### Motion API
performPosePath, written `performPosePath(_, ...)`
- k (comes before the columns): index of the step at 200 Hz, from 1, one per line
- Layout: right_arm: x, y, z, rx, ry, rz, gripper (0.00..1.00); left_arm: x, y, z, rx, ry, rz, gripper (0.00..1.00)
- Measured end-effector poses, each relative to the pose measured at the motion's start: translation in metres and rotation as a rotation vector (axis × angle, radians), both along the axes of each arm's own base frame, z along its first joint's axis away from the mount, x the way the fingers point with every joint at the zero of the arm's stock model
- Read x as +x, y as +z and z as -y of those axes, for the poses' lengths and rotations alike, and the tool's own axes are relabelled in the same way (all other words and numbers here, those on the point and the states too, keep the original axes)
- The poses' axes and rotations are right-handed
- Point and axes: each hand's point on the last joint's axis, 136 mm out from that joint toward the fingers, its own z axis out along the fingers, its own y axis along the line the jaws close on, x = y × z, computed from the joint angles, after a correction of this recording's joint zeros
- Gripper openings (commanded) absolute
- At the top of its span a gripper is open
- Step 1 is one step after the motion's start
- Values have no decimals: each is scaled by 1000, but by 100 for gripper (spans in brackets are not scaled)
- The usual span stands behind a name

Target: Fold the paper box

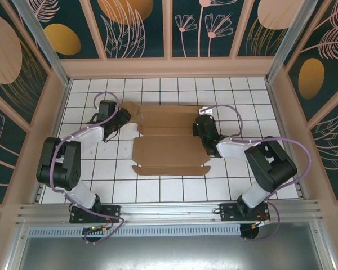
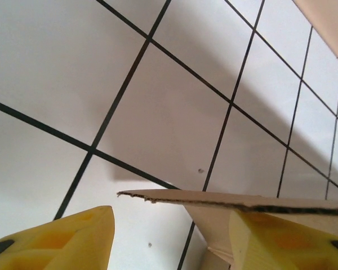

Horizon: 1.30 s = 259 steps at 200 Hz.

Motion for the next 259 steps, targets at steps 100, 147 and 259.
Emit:
performPosePath(100,0,-1,-2,21,-1,-9,0,-2,-4,-4,-116,9,47,64)
performPosePath(147,1,-1,-3,33,-7,-16,0,-3,-5,-7,-131,-2,38,57)
performPosePath(259,9,-2,-13,58,-3,-34,0,-51,-35,34,-405,-96,-127,48)
